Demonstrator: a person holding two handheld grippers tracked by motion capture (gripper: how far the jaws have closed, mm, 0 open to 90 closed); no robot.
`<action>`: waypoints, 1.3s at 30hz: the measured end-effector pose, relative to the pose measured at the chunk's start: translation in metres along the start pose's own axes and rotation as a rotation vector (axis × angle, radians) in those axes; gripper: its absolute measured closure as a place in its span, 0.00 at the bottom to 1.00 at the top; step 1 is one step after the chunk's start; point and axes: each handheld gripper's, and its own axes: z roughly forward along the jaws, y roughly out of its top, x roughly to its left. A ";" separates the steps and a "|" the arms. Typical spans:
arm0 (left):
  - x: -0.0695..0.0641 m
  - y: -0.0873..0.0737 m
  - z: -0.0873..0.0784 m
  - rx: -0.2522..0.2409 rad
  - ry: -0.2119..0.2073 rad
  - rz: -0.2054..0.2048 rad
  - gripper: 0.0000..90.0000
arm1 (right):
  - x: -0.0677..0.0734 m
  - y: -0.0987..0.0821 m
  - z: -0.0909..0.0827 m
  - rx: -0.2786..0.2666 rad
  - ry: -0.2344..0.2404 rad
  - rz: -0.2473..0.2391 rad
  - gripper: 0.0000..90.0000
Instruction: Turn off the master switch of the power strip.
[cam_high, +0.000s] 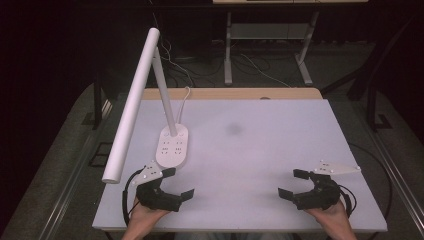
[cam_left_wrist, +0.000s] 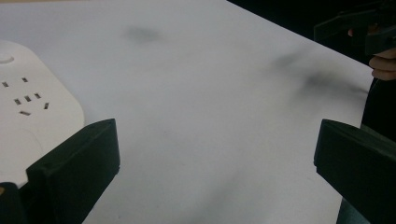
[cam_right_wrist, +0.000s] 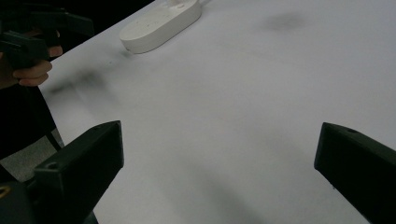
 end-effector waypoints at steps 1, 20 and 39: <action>0.000 0.001 -0.001 0.004 -0.001 0.002 0.00 | 0.000 0.000 0.000 0.000 0.000 0.000 0.01; 0.014 0.017 -0.015 0.030 -0.004 -0.012 0.00 | 0.000 -0.001 0.001 0.008 -0.009 0.001 0.01; 0.033 0.035 -0.023 0.046 0.013 -0.026 0.00 | -0.001 -0.003 0.000 0.015 -0.017 -0.003 0.01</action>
